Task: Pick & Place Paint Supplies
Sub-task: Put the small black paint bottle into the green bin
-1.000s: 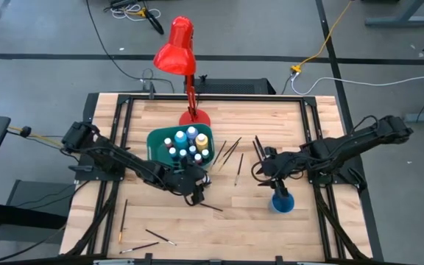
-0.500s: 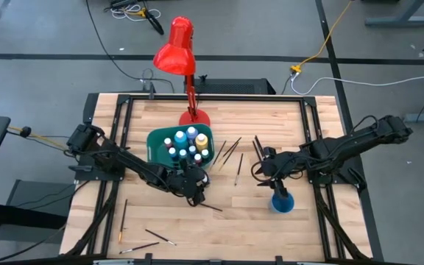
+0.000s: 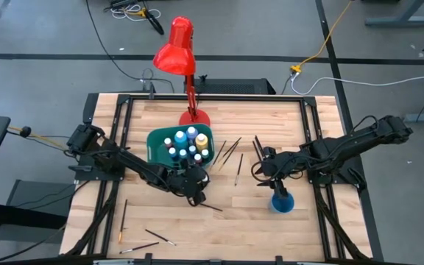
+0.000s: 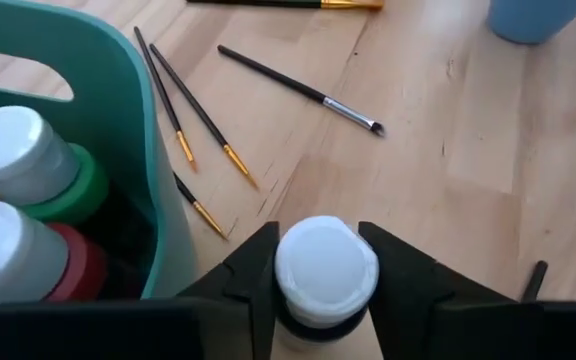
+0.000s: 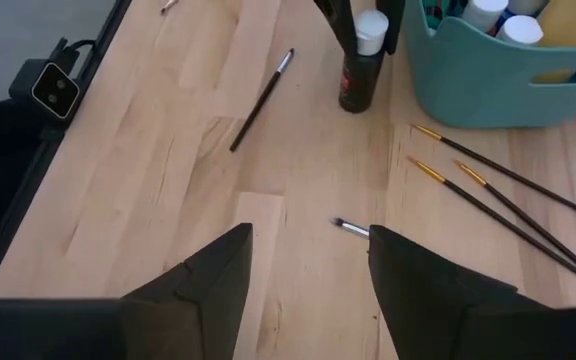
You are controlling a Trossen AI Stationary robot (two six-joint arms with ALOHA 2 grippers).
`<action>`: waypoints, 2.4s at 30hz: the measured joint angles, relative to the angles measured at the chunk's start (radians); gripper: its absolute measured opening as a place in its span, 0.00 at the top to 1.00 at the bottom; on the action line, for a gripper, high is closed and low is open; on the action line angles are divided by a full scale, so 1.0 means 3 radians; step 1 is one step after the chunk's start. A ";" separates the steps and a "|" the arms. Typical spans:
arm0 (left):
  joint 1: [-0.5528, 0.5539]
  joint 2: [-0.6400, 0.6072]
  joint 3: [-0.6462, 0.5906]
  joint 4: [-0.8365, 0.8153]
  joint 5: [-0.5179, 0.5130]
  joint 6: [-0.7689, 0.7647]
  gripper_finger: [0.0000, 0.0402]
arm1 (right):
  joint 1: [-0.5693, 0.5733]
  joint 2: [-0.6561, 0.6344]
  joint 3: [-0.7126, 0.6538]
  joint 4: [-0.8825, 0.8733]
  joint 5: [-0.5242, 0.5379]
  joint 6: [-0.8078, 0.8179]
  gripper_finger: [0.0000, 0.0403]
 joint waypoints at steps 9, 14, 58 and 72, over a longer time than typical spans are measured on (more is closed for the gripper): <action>-0.0029 -0.0106 0.0006 -0.0032 0.0001 -0.0226 0.69 | 0.0000 0.0000 0.0000 0.0004 0.0000 -0.0001 0.49; -0.0087 -0.0405 0.0004 -0.0301 -0.0265 -0.0311 0.69 | 0.0000 0.0000 -0.0001 0.0041 0.0000 0.0003 0.49; -0.0199 -0.1372 -0.0830 -0.2858 -0.1345 -0.2844 0.67 | 0.0000 0.0001 -0.0001 0.0271 0.0177 -0.0024 0.49; 0.0088 -0.1377 -0.0828 -0.2596 -0.1140 -0.2837 0.61 | 0.0000 0.0001 -0.0001 0.0267 0.0175 -0.0062 0.49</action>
